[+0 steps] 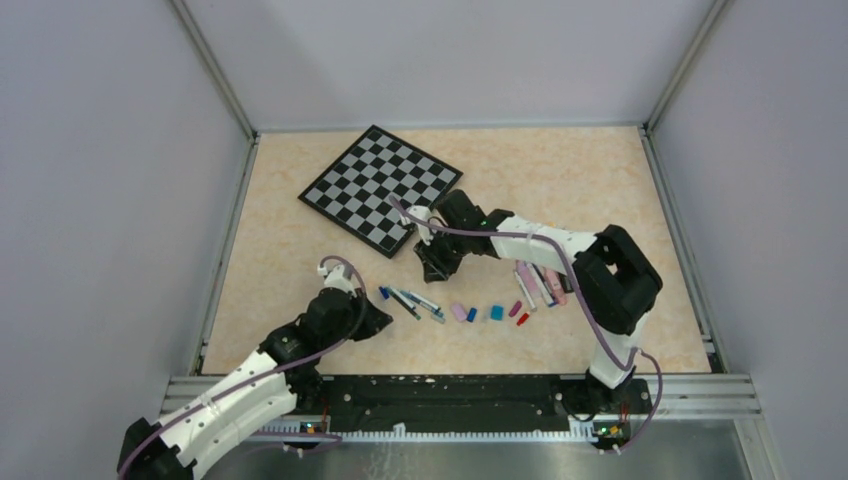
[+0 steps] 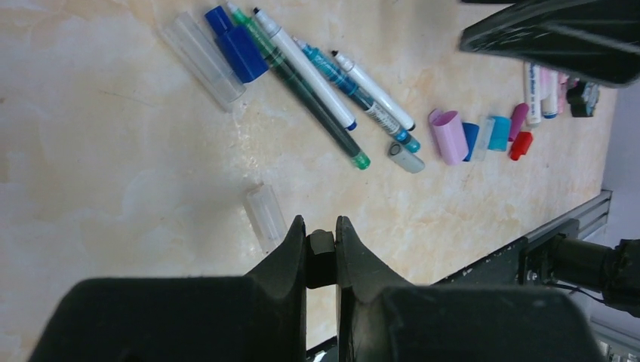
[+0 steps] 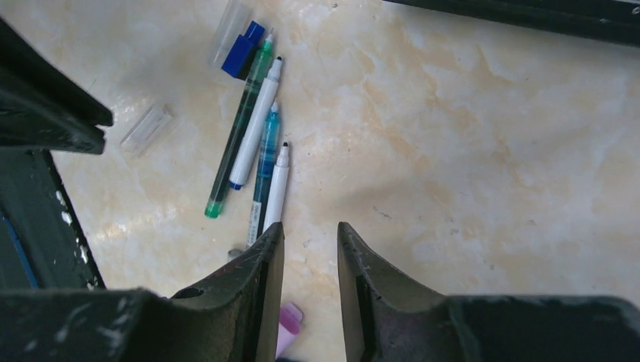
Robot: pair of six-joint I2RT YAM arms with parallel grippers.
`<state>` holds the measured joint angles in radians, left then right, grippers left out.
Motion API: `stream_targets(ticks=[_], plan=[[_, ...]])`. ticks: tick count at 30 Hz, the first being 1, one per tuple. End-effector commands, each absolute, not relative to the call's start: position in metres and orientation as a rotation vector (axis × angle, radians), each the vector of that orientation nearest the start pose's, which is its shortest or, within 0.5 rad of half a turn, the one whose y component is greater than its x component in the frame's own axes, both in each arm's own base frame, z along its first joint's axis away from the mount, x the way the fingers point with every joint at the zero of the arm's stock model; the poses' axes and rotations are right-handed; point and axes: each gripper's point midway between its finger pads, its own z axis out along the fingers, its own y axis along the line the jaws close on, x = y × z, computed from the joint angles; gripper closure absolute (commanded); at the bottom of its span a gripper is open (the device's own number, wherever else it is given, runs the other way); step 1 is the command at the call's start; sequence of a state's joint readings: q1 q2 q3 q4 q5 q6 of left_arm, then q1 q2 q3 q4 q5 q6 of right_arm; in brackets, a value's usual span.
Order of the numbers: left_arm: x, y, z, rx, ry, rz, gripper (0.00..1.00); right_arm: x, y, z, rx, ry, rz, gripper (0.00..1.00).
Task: Open the pen caps
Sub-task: Place the pen at the center of the board, then place the pen cap at the center of the board.
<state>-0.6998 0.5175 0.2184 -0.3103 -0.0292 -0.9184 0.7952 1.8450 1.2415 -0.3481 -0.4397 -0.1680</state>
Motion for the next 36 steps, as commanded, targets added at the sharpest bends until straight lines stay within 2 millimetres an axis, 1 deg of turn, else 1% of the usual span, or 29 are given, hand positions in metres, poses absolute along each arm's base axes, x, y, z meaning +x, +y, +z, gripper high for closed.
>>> stream_targets(ticks=[1, 3, 5, 9, 12, 16, 19, 26, 32, 36], plan=[[0.164, -0.179, 0.072, -0.29, 2.337, -0.865, 0.86, 0.257, 0.349, 0.105, -1.437, 2.052, 0.808, 0.69], [0.164, -0.179, 0.069, -0.302, 2.377, -0.837, 0.85, 0.256, 0.343, 0.104, -1.441, 2.056, 0.825, 0.69], [0.159, -0.183, 0.066, -0.293, 2.437, -0.837, 0.85, 0.256, 0.338, 0.106, -1.444, 2.052, 0.852, 0.69], [0.157, -0.191, 0.062, -0.284, 2.512, -0.833, 0.84, 0.261, 0.329, 0.114, -1.413, 2.047, 0.903, 0.69], [0.156, -0.197, 0.058, -0.271, 2.537, -0.855, 0.83, 0.264, 0.323, 0.118, -1.392, 2.042, 0.924, 0.69], [0.155, -0.2, 0.053, -0.272, 2.568, -0.851, 0.79, 0.269, 0.316, 0.123, -1.363, 2.037, 0.929, 0.69], [0.155, -0.202, 0.052, -0.269, 2.577, -0.857, 0.74, 0.273, 0.31, 0.126, -1.338, 2.039, 0.941, 0.69], [0.158, -0.207, 0.056, -0.246, 2.57, -0.873, 0.62, 0.277, 0.301, 0.129, -1.306, 2.045, 0.954, 0.69], [0.16, -0.203, 0.066, -0.234, 2.549, -0.856, 0.61, 0.283, 0.289, 0.138, -1.287, 2.021, 0.944, 0.69], [0.165, -0.199, 0.08, -0.201, 2.491, -0.841, 0.59, 0.291, 0.272, 0.151, -1.255, 1.979, 0.953, 0.69]])
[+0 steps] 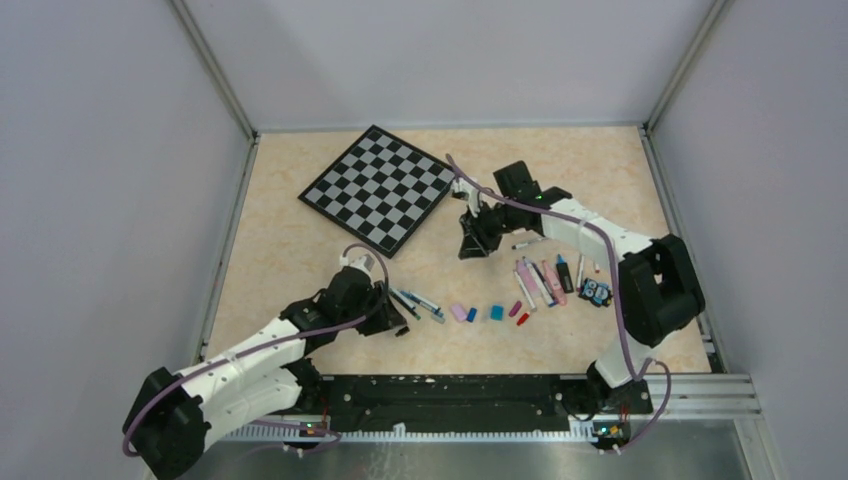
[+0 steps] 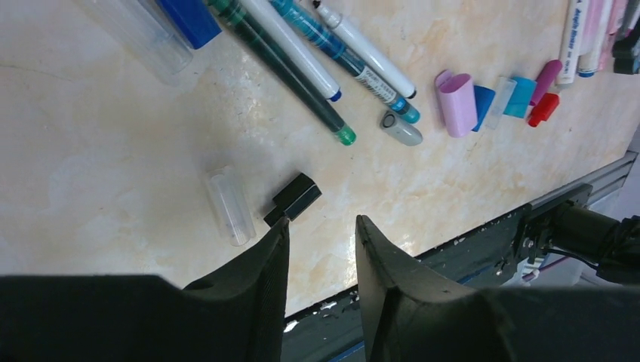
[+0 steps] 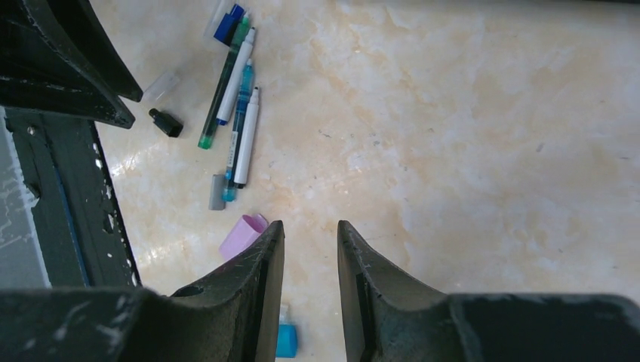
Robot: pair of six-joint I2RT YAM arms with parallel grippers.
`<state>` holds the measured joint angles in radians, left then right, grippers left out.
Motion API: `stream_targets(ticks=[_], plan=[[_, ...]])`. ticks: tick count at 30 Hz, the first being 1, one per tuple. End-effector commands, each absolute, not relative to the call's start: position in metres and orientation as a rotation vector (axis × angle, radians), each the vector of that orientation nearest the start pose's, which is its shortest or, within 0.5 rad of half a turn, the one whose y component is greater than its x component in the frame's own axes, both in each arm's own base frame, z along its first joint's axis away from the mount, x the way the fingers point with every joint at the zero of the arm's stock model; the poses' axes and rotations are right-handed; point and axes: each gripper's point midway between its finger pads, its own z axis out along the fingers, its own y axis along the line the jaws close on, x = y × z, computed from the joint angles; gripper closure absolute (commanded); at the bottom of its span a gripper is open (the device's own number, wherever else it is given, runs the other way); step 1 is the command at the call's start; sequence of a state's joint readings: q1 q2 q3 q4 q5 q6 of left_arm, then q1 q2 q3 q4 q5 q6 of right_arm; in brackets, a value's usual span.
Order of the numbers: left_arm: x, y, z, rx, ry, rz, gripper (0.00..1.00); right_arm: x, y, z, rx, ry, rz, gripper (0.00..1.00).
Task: Open the pen caps
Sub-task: Place the pen cap at the center of the board, then pick up the pen from the center of the board.
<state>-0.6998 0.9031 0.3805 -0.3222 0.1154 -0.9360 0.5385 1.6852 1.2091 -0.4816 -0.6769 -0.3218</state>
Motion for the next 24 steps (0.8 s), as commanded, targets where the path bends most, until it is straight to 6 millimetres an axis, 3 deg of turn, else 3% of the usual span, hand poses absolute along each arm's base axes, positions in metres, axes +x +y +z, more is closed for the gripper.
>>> stream_targets(ticks=[1, 7, 12, 15, 20, 24], plan=[[0.166, -0.198, 0.085, -0.184, 2.466, -0.85, 0.59, 0.293, 0.267, 0.155, -1.246, 1.961, 0.952, 0.69], [0.175, -0.201, 0.111, -0.092, 2.303, -0.913, 0.46, 0.303, 0.227, 0.184, -1.166, 1.842, 0.935, 0.68], [0.189, -0.199, 0.132, -0.092, 2.121, -0.94, 0.21, 0.319, 0.183, 0.193, -1.043, 1.783, 0.835, 0.67], [0.196, -0.194, 0.14, -0.111, 2.038, -0.935, 0.02, 0.336, 0.158, 0.19, -0.839, 1.849, 0.844, 0.62], [0.195, -0.193, 0.143, -0.116, 1.988, -0.965, 0.01, 0.365, 0.119, 0.166, -0.418, 2.026, 0.931, 0.57], [0.19, -0.192, 0.136, -0.131, 1.993, -0.989, 0.01, 0.384, 0.098, 0.14, -0.199, 2.134, 0.8, 0.54]])
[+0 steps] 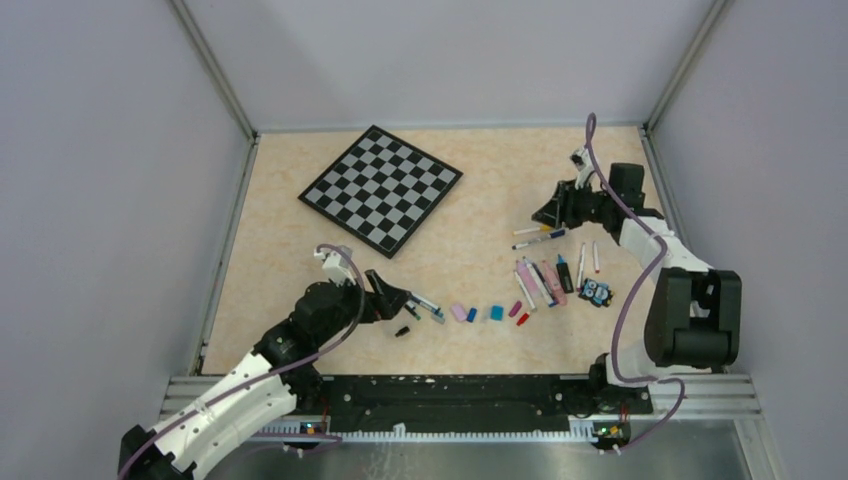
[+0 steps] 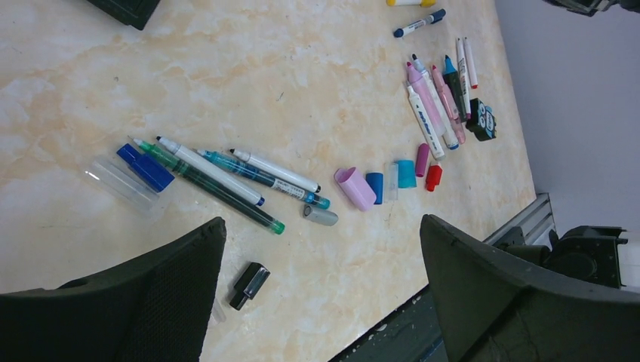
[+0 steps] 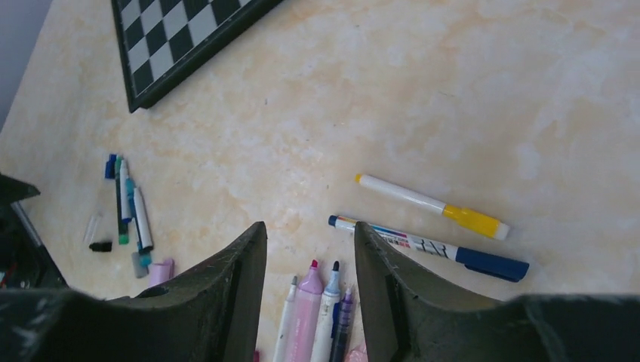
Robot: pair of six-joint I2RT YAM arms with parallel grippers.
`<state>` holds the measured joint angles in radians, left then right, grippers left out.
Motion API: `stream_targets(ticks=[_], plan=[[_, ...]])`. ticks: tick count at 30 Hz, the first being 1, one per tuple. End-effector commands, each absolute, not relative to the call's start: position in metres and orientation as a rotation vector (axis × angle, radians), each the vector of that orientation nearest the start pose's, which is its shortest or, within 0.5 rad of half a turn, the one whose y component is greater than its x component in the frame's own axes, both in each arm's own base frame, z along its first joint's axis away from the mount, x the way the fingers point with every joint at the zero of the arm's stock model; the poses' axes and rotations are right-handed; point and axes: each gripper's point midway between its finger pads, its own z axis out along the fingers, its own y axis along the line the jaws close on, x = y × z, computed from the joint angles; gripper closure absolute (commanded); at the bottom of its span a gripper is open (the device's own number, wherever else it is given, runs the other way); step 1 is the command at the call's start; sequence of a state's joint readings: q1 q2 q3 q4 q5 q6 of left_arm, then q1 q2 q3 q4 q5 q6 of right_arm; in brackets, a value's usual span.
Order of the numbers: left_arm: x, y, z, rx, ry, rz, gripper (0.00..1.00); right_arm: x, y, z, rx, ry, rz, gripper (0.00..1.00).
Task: Open the pen caps
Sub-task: Pick up the pen from the center of the board.
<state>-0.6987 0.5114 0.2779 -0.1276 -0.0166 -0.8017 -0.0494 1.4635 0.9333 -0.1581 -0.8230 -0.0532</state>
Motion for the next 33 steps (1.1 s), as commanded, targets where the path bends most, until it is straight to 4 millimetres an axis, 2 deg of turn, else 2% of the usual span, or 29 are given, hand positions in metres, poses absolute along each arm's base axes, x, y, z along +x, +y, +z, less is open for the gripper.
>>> stream_targets(ticks=[1, 5, 7, 12, 16, 19, 25, 29, 33], plan=[[0.189, -0.191, 0.134, -0.134, 1.993, -0.993, 0.01, 0.39, 0.091, 0.136, -0.138, 2.15, 0.753, 0.54], [0.187, -0.19, 0.127, -0.16, 1.991, -1.007, 0.01, 0.407, 0.054, 0.116, 0.151, 2.22, 0.505, 0.54], [0.187, -0.19, 0.126, -0.169, 1.987, -1.011, 0.01, 0.409, 0.049, 0.107, 0.182, 2.245, 0.455, 0.54], [0.188, -0.19, 0.123, -0.172, 1.998, -1.002, 0.01, 0.407, 0.068, 0.091, 0.103, 2.303, 0.44, 0.57], [0.188, -0.19, 0.121, -0.183, 2.006, -1.003, 0.01, 0.407, 0.071, 0.079, 0.102, 2.352, 0.354, 0.71], [0.188, -0.191, 0.123, -0.188, 2.002, -1.018, 0.01, 0.405, 0.081, 0.072, 0.087, 2.378, 0.374, 0.75], [0.188, -0.191, 0.123, -0.194, 2.002, -1.021, 0.01, 0.406, 0.095, 0.064, 0.068, 2.399, 0.386, 0.72], [0.188, -0.191, 0.123, -0.2, 2.005, -1.021, 0.01, 0.409, 0.099, 0.057, 0.092, 2.425, 0.404, 0.66], [0.189, -0.192, 0.124, -0.199, 2.001, -1.027, 0.01, 0.412, 0.102, 0.052, 0.117, 2.437, 0.414, 0.65]])
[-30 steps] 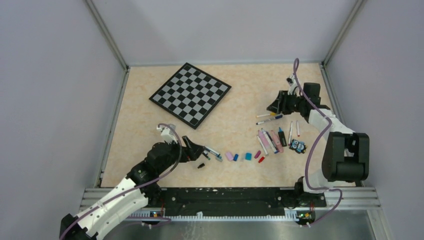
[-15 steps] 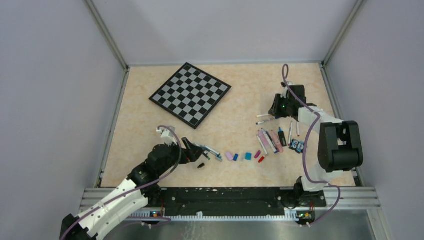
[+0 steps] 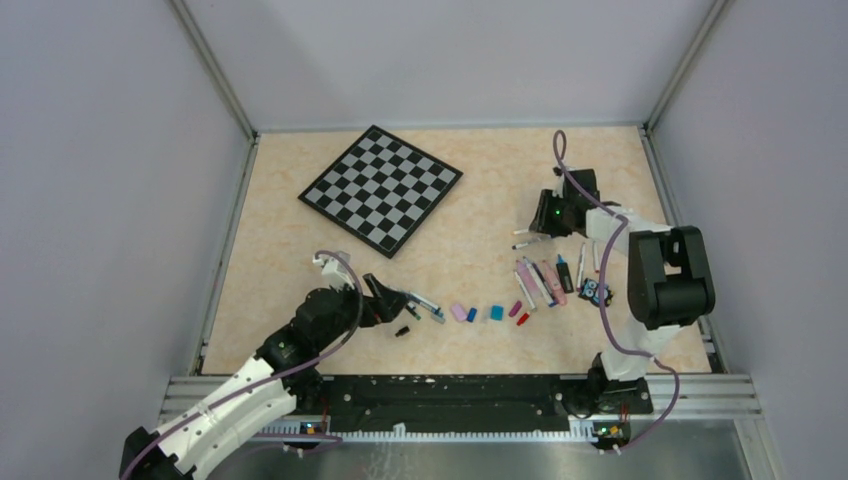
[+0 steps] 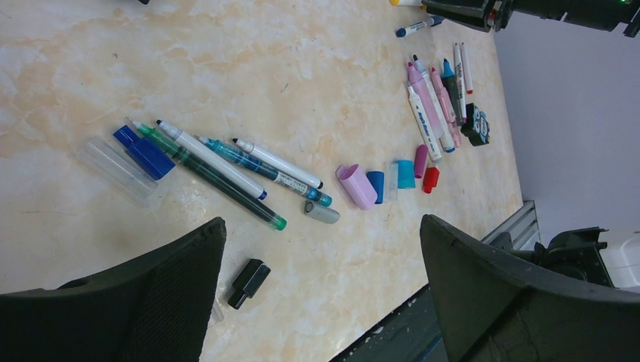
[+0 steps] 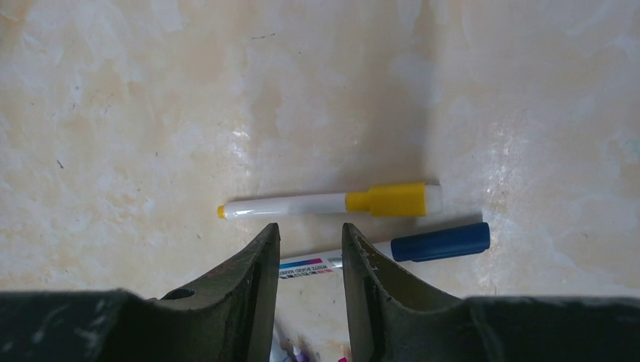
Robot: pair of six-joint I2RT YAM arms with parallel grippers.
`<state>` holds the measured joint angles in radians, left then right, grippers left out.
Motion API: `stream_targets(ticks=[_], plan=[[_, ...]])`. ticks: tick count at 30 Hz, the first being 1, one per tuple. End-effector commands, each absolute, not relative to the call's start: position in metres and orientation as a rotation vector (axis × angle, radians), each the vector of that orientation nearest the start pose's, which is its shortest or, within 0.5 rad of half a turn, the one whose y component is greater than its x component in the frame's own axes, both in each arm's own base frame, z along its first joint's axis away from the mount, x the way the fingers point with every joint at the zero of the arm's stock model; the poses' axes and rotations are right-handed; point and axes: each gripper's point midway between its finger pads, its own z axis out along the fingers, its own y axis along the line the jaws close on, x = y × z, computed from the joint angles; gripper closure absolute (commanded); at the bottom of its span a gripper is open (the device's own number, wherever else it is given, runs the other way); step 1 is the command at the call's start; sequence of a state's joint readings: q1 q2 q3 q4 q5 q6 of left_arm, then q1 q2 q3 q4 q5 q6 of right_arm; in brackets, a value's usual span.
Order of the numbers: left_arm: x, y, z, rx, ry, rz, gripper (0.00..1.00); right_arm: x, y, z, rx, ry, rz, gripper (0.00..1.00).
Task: Open the pen caps
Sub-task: Pick up the pen from the center of the board.
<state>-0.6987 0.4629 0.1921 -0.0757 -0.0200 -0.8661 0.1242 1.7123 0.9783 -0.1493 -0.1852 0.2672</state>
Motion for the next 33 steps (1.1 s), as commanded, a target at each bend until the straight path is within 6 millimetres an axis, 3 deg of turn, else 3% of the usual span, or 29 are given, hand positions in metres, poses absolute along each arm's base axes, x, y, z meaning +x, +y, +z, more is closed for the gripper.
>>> stream_targets(ticks=[1, 16, 21, 26, 33], plan=[[0.189, -0.192, 0.125, -0.2, 1.999, -1.027, 0.01, 0.412, 0.102, 0.051, 0.121, 2.437, 0.408, 0.65], [0.19, -0.193, 0.122, -0.197, 2.016, -1.012, 0.01, 0.422, 0.12, 0.034, 0.014, 2.472, 0.316, 0.58], [0.189, -0.19, 0.121, -0.203, 2.024, -0.993, 0.01, 0.419, 0.142, 0.062, -0.34, 2.407, 0.414, 0.58], [0.189, -0.186, 0.12, -0.208, 2.022, -0.976, 0.01, 0.406, 0.148, 0.092, -0.775, 2.272, 0.419, 0.57], [0.189, -0.184, 0.119, -0.205, 2.024, -0.963, 0.01, 0.397, 0.149, 0.104, -1.354, 1.997, 0.349, 0.47]])
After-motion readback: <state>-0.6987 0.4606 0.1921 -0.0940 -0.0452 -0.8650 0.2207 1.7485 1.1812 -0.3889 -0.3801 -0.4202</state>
